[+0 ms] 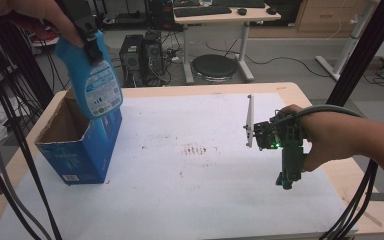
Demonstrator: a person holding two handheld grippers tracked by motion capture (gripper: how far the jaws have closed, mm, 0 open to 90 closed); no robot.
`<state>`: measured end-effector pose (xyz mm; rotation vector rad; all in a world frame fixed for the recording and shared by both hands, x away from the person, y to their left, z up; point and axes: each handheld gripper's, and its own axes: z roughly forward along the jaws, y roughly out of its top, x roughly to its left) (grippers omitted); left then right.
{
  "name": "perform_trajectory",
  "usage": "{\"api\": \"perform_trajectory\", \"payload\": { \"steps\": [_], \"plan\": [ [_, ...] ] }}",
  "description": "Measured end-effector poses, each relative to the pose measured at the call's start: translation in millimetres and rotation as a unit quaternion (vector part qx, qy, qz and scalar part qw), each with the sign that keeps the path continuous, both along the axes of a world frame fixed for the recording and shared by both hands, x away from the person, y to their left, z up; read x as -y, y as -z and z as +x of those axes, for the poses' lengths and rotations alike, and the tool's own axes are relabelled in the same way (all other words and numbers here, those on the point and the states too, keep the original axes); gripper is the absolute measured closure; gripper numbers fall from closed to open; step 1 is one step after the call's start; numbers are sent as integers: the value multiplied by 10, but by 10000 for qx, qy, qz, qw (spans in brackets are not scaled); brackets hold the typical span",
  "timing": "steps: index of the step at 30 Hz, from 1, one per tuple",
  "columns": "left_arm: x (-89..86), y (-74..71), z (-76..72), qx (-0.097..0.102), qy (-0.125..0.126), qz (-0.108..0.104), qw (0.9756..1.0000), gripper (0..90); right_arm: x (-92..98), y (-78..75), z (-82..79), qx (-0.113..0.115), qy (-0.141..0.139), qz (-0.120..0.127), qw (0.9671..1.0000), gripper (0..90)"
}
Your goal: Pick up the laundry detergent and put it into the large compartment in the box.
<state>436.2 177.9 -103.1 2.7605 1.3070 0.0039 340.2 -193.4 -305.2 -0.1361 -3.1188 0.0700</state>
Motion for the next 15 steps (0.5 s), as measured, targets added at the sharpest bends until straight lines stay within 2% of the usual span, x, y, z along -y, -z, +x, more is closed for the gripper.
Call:
{"api": "perform_trajectory", "payload": {
  "steps": [2, 6, 11, 15],
  "plan": [
    [-117, -31, -1, -5, -263, 18, 9997, 392, -6, -6, -3, 17, -1, -14, 10000, 28],
    [-323, -45, 8, -64, -743, 115, 9972, 391, -17, -15, -6, 27, -37, -17, 10000, 28],
    [-439, 5, 14, -71, -1084, 239, 9938, 391, -38, -26, -19, 34, -31, -16, 10000, 28],
    [-507, 63, 28, -86, -1342, 175, 9908, 391, -43, -57, -30, 58, -15, -24, 10000, 28]
  ]
}}
